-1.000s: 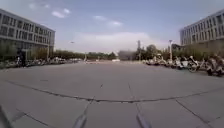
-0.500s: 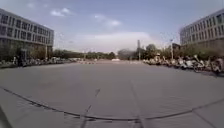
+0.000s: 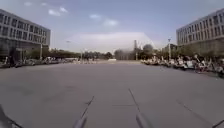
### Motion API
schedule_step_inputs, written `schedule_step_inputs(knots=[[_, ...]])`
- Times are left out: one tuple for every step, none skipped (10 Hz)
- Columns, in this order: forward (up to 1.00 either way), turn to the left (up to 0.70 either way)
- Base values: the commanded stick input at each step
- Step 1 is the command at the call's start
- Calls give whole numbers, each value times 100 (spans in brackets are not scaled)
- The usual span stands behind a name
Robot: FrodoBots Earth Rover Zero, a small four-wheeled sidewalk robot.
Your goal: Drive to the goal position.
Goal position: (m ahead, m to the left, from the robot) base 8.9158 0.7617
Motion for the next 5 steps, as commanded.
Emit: schedule_step_inputs(knots=[[100,0],[100,0],[100,0],[100,0],[100,0]])
